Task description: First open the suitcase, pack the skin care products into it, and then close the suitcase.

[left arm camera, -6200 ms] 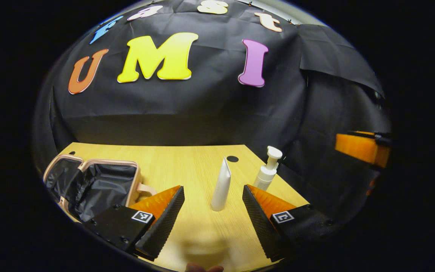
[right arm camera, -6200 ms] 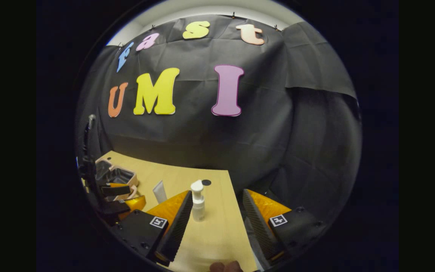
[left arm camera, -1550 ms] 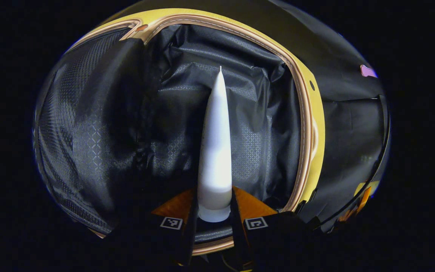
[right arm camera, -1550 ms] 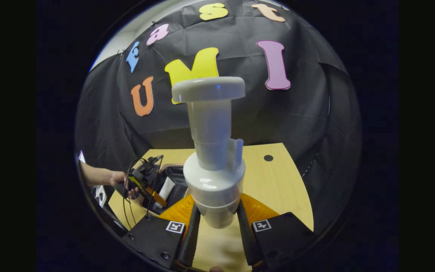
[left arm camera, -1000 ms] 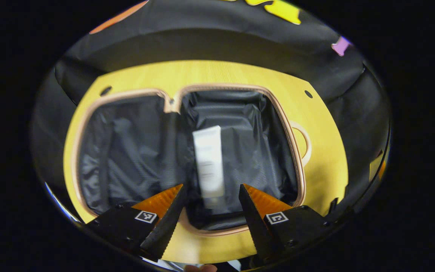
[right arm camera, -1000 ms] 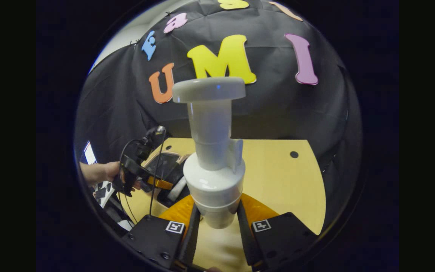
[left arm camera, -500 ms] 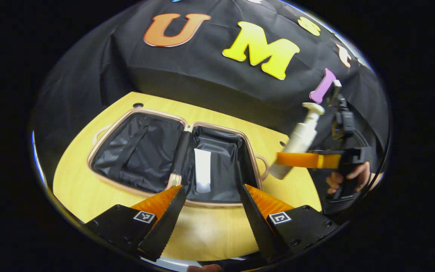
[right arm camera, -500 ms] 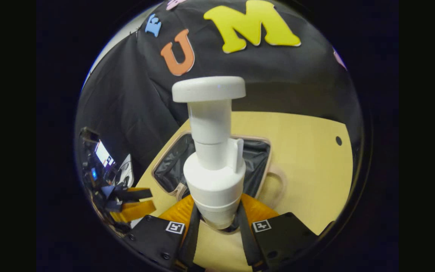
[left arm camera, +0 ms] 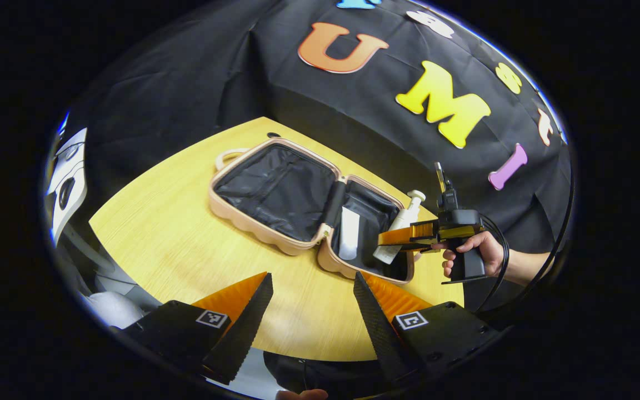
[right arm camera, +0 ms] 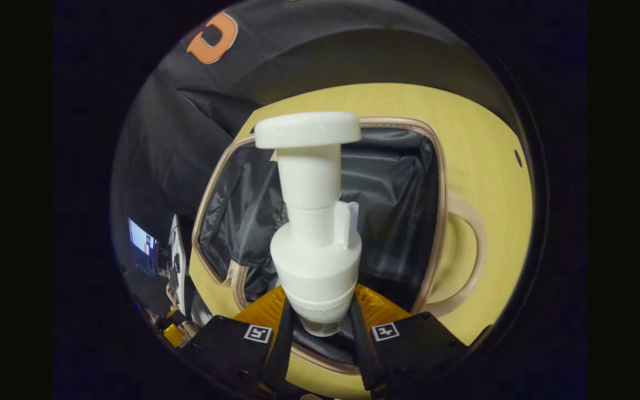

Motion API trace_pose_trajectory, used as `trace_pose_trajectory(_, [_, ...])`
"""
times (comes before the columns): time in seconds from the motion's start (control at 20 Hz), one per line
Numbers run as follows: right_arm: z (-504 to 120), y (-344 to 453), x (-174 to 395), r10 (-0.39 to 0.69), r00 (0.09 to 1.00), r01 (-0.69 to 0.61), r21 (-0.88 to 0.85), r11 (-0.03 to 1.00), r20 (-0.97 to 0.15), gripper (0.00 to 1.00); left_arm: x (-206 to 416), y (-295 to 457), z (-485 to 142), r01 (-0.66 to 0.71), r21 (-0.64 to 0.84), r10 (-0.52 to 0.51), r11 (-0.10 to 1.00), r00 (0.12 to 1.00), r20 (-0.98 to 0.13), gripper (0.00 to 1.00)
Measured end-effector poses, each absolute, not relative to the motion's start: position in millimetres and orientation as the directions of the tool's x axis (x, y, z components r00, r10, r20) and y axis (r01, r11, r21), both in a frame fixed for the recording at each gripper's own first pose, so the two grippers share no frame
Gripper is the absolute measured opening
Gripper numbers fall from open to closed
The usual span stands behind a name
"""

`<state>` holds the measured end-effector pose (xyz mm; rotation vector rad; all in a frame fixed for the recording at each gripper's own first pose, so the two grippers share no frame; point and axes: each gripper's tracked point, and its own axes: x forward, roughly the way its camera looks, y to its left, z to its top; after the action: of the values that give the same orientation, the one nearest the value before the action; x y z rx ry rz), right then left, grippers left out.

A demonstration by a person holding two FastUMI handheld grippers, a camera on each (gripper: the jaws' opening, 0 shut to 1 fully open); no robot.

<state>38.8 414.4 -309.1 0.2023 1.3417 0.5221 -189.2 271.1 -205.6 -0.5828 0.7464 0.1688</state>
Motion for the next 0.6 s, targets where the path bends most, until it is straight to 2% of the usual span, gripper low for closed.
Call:
trace_pose_trajectory(0.15, [-324.1,414.1,40.4,0.424,0.087,-0.096,0.416,0.904,-0.901,0.48,-190.3,279.5,-204.5,-0.367,-0.462,-0.052,0.807,0.735,-0.676,0.94])
trace_pose_trajectory(0.4, [-346.0,417.0,30.5,0.406,-0.017,0.176,0.397,0.901,-0.914,0.48,-188.5,281.2,-203.5,-0.333,-0.436,-0.062,0.836,0.732,-0.679,0.94])
trace_pose_trajectory(0.6, [-353.6,412.9,30.1,0.35,-0.025,0.152,0.343,0.927,-0.936,0.48,-187.5,280.0,-200.9,-0.287,-0.405,-0.073,0.868,0.734,-0.675,0.94])
